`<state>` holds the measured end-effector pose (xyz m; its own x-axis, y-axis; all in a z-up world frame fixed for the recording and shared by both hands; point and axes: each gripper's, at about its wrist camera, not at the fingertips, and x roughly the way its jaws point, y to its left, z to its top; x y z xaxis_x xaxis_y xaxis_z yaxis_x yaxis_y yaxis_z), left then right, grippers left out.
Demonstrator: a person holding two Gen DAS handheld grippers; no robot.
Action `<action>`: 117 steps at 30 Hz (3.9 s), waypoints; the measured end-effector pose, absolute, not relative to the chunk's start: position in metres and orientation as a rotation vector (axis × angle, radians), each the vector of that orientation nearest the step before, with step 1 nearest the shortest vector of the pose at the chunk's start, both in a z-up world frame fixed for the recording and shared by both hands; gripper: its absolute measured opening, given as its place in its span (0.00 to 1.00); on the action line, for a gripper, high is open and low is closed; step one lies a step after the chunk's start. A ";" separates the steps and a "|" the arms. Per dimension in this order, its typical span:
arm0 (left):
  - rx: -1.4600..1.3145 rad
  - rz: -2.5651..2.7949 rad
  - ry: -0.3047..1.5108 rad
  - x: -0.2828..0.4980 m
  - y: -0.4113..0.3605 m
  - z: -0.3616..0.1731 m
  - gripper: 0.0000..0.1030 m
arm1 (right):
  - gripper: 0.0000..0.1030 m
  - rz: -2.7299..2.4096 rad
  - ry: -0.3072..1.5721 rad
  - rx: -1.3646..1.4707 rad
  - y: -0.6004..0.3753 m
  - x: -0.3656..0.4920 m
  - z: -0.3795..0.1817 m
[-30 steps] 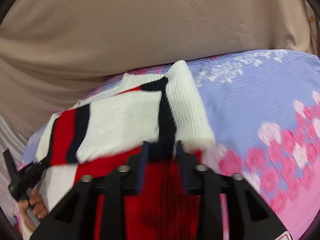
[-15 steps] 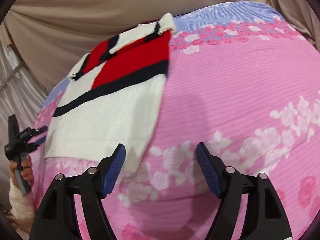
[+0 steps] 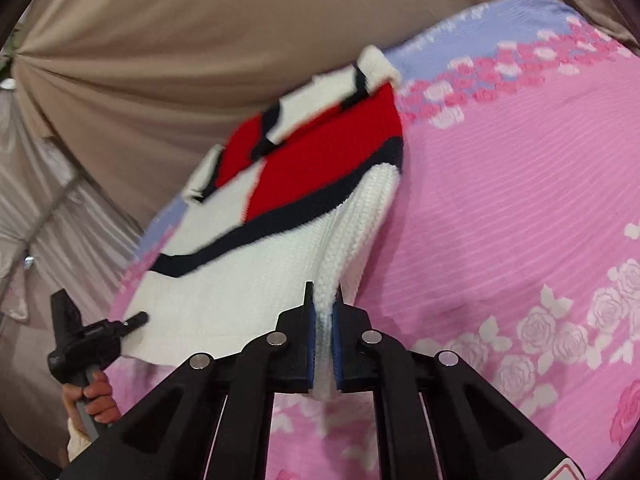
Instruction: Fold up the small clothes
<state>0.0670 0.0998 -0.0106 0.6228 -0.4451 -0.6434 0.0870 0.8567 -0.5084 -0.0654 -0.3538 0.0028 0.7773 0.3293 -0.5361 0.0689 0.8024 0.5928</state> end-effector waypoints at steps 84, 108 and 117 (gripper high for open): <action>-0.298 -0.219 0.920 -0.034 0.139 -0.005 0.26 | 0.15 -0.105 0.808 0.461 -0.393 -0.170 0.020; -0.262 -0.217 0.851 0.149 0.073 0.010 0.06 | 0.07 0.044 0.629 0.462 -0.399 0.025 0.081; -0.204 -0.150 0.909 0.166 0.065 -0.017 0.09 | 0.12 -0.150 0.814 0.409 -0.403 0.049 0.032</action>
